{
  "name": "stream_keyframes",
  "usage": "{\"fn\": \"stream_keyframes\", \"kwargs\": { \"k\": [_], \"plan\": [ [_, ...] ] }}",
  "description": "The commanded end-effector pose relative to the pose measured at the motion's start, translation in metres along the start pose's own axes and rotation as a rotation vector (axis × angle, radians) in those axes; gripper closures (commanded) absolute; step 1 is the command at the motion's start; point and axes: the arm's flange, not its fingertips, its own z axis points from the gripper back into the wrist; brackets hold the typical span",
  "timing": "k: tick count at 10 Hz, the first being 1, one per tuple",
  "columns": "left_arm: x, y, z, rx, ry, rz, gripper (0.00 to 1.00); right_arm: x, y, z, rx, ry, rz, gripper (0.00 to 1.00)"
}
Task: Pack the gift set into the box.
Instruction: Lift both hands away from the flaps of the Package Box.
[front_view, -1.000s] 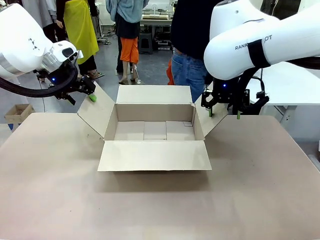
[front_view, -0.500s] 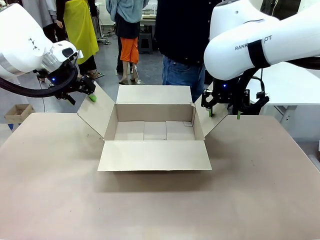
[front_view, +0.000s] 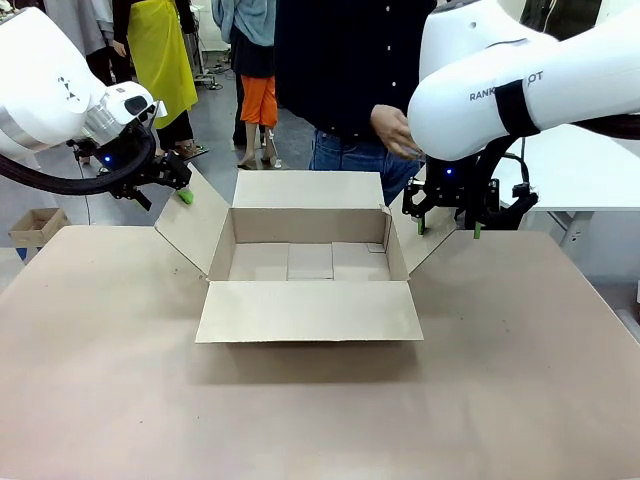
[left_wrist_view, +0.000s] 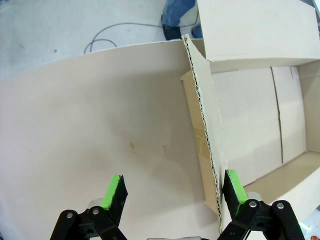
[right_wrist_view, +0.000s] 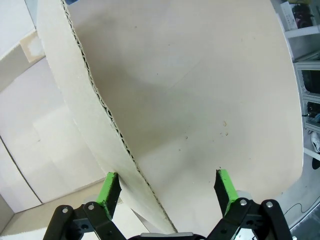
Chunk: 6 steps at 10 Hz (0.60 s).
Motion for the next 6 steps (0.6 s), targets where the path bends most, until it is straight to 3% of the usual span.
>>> {"fn": "stream_keyframes", "kwargs": {
  "k": [1, 6],
  "plan": [
    [-0.0004, 0.0005, 0.0017, 0.016, -0.005, 0.005, 0.00, 0.0042, 0.0000, 0.0027, -0.016, -0.014, 0.005, 0.00],
    [-0.0004, 0.0005, 0.0017, 0.016, -0.005, 0.005, 0.00, 0.0042, 0.0000, 0.0027, -0.016, -0.014, 0.005, 0.00]
  ]
}}
